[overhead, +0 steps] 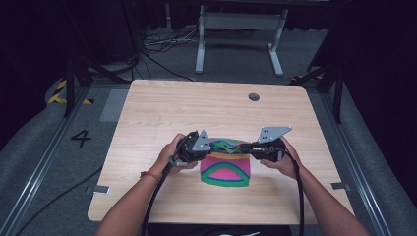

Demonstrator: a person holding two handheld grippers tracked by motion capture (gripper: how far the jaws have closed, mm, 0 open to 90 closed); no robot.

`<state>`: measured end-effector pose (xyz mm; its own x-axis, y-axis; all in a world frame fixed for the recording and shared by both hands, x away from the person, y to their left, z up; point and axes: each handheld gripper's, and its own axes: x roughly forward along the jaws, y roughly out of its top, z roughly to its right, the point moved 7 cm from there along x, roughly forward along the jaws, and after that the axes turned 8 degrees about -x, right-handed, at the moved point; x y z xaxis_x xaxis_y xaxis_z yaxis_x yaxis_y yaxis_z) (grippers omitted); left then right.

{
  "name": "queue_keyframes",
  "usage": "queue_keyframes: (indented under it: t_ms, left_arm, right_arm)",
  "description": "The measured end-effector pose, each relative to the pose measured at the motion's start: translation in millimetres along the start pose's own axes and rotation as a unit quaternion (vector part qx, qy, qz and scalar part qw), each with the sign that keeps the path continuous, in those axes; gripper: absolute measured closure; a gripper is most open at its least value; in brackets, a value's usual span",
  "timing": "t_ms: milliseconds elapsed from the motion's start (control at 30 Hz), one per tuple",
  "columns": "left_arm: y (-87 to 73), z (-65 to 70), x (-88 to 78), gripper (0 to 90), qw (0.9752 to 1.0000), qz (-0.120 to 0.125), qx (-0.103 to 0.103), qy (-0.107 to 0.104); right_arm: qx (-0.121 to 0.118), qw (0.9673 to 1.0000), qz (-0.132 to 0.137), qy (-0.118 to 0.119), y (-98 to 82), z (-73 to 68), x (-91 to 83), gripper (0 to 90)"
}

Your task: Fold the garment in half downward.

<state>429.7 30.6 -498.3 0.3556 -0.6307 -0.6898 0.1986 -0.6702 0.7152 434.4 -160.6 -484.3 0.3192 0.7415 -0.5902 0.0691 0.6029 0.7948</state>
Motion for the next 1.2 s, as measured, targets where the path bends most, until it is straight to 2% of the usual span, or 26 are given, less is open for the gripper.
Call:
queue_keyframes:
  t_ms: [100, 133, 267, 400, 700, 933, 1100, 1200]
  left_arm:
    - [-3.9, 6.5, -1.8, 84.0, 1.0000, -0.003, 0.004, -0.006]
    - [-5.9, 9.9, -2.7, 84.0, 0.9999, -0.005, 0.005, -0.009]
    - [-12.4, 22.3, -4.7, 84.1, 0.9995, -0.012, 0.019, -0.023]
    - [-17.8, 31.7, -3.5, 84.4, 0.9987, -0.025, 0.030, -0.033]
    - [-30.6, 48.3, -4.0, 84.4, 0.9966, -0.046, 0.053, -0.043]
    - [-35.9, 52.4, -3.5, 84.2, 0.9956, -0.054, 0.060, -0.047]
    - [-42.4, 55.4, -1.5, 82.0, 0.9945, -0.064, 0.063, -0.053]
    - [-44.7, 56.1, -1.5, 78.9, 0.9946, -0.064, 0.056, -0.060]
  right_arm:
    - [-0.006, 0.9999, 0.002, 0.012, -1.2, -12.2, -5.2, 83.2]
    - [-0.006, 0.9999, 0.002, 0.012, -1.2, -12.2, -5.2, 83.2]
    - [-0.017, 0.9995, -0.006, 0.025, -7.1, -28.7, -8.9, 82.5]
    - [-0.019, 0.9992, -0.017, 0.032, -14.7, -39.3, -8.7, 82.4]
    - [-0.037, 0.9967, -0.033, 0.064, -21.7, -68.2, -8.9, 83.5]
    - [-0.050, 0.9951, -0.044, 0.072, -23.0, -77.2, -3.4, 83.8]
    - [-0.043, 0.9954, -0.053, 0.068, -31.5, -77.4, 2.7, 81.2]
    - [-0.044, 0.9951, -0.061, 0.065, -35.7, -78.6, 4.8, 79.3]
